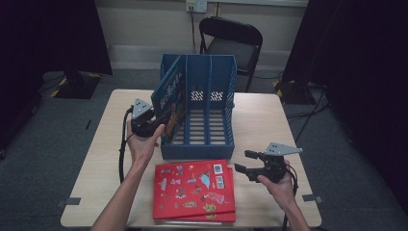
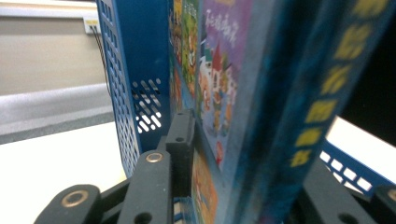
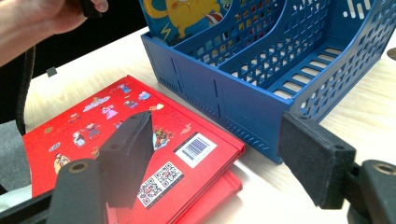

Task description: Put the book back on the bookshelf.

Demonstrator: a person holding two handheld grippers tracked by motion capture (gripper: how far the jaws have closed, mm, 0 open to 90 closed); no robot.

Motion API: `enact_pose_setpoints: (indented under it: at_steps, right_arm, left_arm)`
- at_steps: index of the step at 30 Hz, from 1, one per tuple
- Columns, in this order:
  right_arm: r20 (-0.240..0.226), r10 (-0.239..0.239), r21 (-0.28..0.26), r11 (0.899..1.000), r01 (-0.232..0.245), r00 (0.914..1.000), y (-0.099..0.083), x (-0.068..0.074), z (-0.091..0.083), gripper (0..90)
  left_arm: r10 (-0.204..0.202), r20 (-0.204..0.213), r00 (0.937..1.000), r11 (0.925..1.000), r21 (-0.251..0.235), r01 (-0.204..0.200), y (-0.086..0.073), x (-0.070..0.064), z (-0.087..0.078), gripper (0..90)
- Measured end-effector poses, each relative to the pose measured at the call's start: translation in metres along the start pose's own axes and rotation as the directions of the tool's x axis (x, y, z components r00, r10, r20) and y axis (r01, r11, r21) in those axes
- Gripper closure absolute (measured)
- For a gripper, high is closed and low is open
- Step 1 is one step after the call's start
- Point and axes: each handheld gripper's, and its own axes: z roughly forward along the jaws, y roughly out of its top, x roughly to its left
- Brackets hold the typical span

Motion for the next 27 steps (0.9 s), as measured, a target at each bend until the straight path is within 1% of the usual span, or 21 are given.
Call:
enact_pose_setpoints:
  at_steps: [1, 3, 5, 6, 7, 9, 11, 12, 13, 14, 18, 19, 20, 22, 23, 26, 27]
  right_arm:
    - [-0.001, 0.001, 0.002, 1.000, -0.001, 1.0000, 0.000, 0.000, 0.000, 26.7]
    - [-0.002, 0.001, 0.003, 1.000, 0.000, 1.0000, 0.000, 0.000, 0.001, 26.7]
    - [-0.002, 0.001, 0.004, 1.000, -0.001, 1.0000, 0.000, 0.000, 0.001, 26.8]
    - [-0.003, -0.001, 0.005, 1.000, 0.001, 1.0000, 0.000, 0.000, 0.001, 26.8]
    - [-0.003, -0.001, 0.004, 1.000, 0.001, 1.0000, 0.000, 0.001, 0.001, 26.8]
    - [-0.002, 0.002, 0.002, 1.000, -0.002, 1.0000, 0.000, 0.000, 0.000, 26.8]
    - [-0.001, 0.002, -0.001, 1.000, -0.002, 1.0000, 0.000, 0.000, 0.000, 26.8]
    - [-0.001, 0.001, 0.000, 1.000, -0.001, 1.0000, 0.000, 0.000, 0.000, 26.8]
    - [-0.001, 0.002, 0.000, 1.000, -0.002, 1.0000, 0.000, 0.000, 0.000, 26.8]
    - [-0.001, 0.003, 0.000, 1.000, -0.003, 1.0000, 0.000, 0.000, 0.000, 26.8]
    - [-0.001, 0.001, 0.001, 1.000, -0.001, 1.0000, 0.000, 0.000, 0.000, 26.8]
    - [0.000, 0.001, 0.000, 1.000, -0.001, 1.0000, 0.000, 0.000, 0.000, 26.8]
    - [-0.001, 0.000, -0.002, 1.000, 0.000, 1.0000, 0.001, 0.000, 0.000, 26.8]
    - [-0.001, 0.001, -0.001, 1.000, -0.001, 1.0000, 0.001, 0.000, 0.000, 26.8]
    - [-0.001, 0.001, -0.001, 1.000, -0.001, 1.0000, 0.001, 0.000, 0.000, 26.8]
    - [-0.001, 0.002, 0.001, 1.000, -0.002, 1.0000, 0.001, 0.000, 0.000, 26.8]
    - [-0.001, 0.003, 0.002, 1.000, -0.003, 1.0000, 0.001, 0.000, 0.001, 26.8]
  left_arm:
    - [0.003, 0.006, 1.0000, 0.9999, 0.016, -0.003, 0.002, 0.000, -0.001, 64.6]
    - [-0.009, 0.005, 0.9999, 0.9990, 0.045, 0.009, 0.006, -0.001, -0.003, 62.9]
    - [-0.007, -0.008, 0.9999, 0.9986, 0.052, 0.007, 0.009, 0.000, -0.004, 66.2]
    - [-0.019, -0.008, 0.9998, 0.9989, 0.043, 0.020, 0.009, 0.000, -0.005, 68.8]
    - [-0.026, 0.001, 0.9997, 0.9989, 0.038, 0.026, 0.011, 0.001, -0.006, 69.3]
    - [-0.032, 0.000, 0.9995, 0.9985, 0.046, 0.032, 0.013, 0.002, -0.008, 71.2]
    - [-0.017, -0.017, 0.9997, 0.9991, 0.039, 0.018, 0.017, 0.001, -0.011, 71.4]
    - [-0.018, -0.015, 0.9997, 0.9992, 0.037, 0.018, 0.020, 0.000, -0.013, 71.4]
    - [-0.006, -0.015, 0.9999, 0.9993, 0.037, 0.006, 0.023, 0.000, -0.015, 70.9]
    - [-0.012, -0.016, 0.9998, 0.9994, 0.031, 0.013, 0.026, 0.000, -0.016, 70.7]
    - [-0.017, 0.003, 0.9998, 0.9999, -0.002, 0.017, 0.037, 0.001, -0.024, 72.7]
    - [-0.017, 0.003, 0.9998, 0.9998, 0.005, 0.017, 0.040, 0.002, -0.025, 72.6]
    - [-0.021, 0.003, 0.9998, 0.9998, -0.002, 0.021, 0.042, 0.002, -0.026, 72.7]
    - [-0.005, -0.011, 0.9999, 1.0000, -0.004, 0.005, 0.046, 0.003, -0.028, 73.3]
    - [-0.003, -0.021, 0.9998, 0.9999, -0.012, 0.003, 0.048, 0.002, -0.027, 73.4]
    - [-0.015, -0.023, 0.9996, 0.9998, -0.011, 0.015, 0.051, 0.002, -0.025, 72.4]
    - [-0.002, -0.034, 0.9994, 1.0000, -0.003, 0.002, 0.052, 0.002, -0.025, 71.6]
